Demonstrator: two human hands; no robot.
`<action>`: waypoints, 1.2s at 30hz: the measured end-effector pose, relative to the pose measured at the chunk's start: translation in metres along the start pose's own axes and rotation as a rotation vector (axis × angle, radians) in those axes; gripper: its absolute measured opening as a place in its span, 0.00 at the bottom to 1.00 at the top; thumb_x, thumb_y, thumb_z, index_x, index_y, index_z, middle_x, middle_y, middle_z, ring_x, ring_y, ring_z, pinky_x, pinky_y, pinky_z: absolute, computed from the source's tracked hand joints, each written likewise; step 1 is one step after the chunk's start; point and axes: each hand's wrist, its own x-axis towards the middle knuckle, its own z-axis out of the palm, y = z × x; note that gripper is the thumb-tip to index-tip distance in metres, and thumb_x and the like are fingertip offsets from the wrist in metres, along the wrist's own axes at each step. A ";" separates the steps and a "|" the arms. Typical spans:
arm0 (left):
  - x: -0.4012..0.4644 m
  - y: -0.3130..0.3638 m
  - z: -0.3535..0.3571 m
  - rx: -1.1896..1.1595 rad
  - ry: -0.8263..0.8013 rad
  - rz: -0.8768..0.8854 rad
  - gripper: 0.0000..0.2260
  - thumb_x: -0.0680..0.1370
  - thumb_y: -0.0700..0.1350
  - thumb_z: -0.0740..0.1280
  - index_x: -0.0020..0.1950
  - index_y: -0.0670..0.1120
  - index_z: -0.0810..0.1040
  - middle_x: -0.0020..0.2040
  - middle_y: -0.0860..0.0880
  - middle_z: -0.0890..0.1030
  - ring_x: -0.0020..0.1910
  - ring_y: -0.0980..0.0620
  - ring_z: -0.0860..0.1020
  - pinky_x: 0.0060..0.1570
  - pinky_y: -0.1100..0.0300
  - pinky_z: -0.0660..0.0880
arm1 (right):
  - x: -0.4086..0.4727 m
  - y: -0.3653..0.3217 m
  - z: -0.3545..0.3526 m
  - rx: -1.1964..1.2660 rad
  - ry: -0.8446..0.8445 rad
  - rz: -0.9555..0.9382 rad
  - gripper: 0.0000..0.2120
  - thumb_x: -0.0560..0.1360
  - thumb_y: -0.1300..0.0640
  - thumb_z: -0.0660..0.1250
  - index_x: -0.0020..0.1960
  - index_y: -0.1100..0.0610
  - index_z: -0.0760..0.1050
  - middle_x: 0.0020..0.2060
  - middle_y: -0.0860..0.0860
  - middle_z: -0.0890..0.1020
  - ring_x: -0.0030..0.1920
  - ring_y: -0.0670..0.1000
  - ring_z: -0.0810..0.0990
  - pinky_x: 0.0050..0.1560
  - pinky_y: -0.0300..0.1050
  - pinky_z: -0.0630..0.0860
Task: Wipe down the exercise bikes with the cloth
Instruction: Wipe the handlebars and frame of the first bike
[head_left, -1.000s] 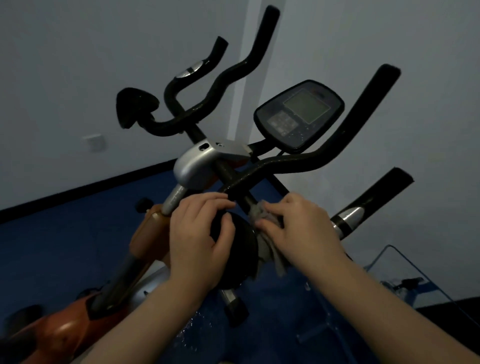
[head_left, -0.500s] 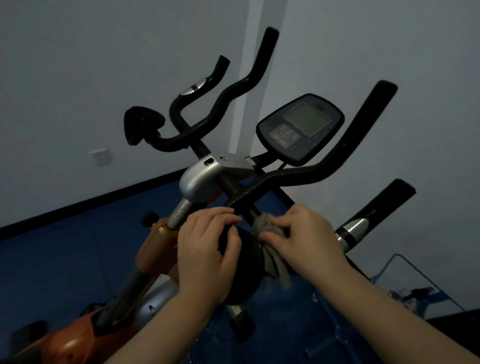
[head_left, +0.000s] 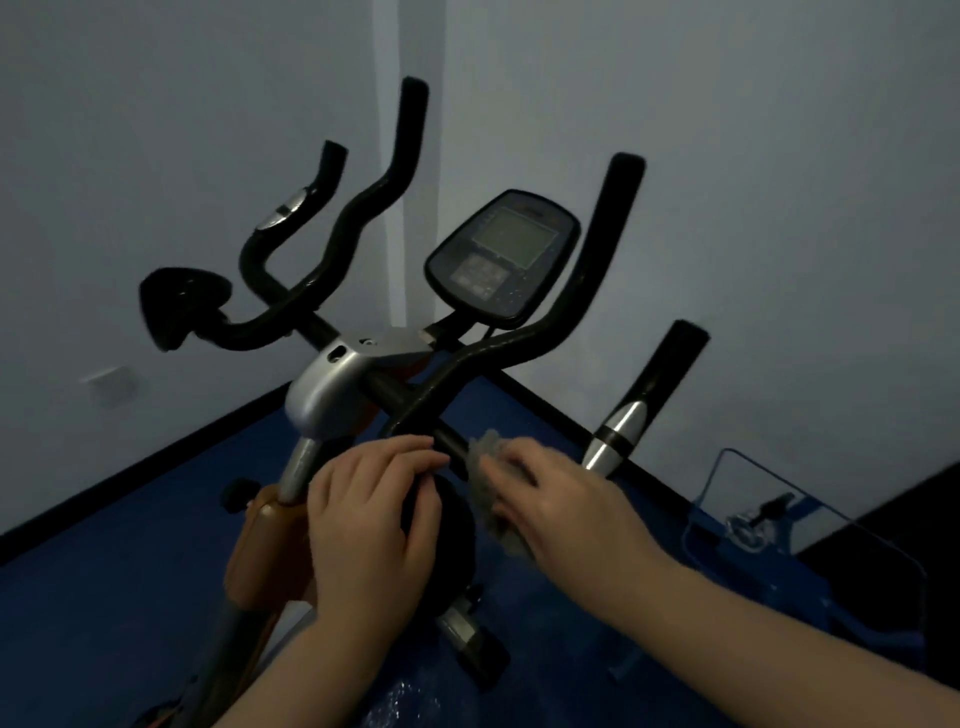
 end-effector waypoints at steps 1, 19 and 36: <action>0.003 0.002 0.000 -0.012 -0.034 0.044 0.09 0.75 0.47 0.61 0.51 0.53 0.78 0.54 0.58 0.79 0.54 0.57 0.74 0.56 0.54 0.67 | -0.010 0.011 0.000 -0.025 0.043 -0.069 0.15 0.73 0.60 0.70 0.58 0.59 0.77 0.49 0.54 0.80 0.43 0.52 0.79 0.37 0.44 0.77; 0.040 0.028 0.025 -0.142 -0.176 0.069 0.08 0.76 0.49 0.59 0.47 0.54 0.78 0.44 0.61 0.78 0.43 0.60 0.75 0.40 0.60 0.71 | -0.029 0.084 -0.010 -0.102 0.454 0.207 0.16 0.76 0.62 0.66 0.63 0.59 0.76 0.62 0.60 0.77 0.65 0.60 0.72 0.63 0.58 0.69; 0.041 0.030 0.027 -0.115 -0.124 0.070 0.07 0.76 0.48 0.59 0.46 0.55 0.77 0.45 0.63 0.77 0.46 0.64 0.74 0.44 0.68 0.68 | 0.012 0.114 -0.046 0.025 0.674 0.394 0.11 0.76 0.62 0.65 0.57 0.60 0.79 0.51 0.58 0.76 0.50 0.56 0.74 0.44 0.45 0.76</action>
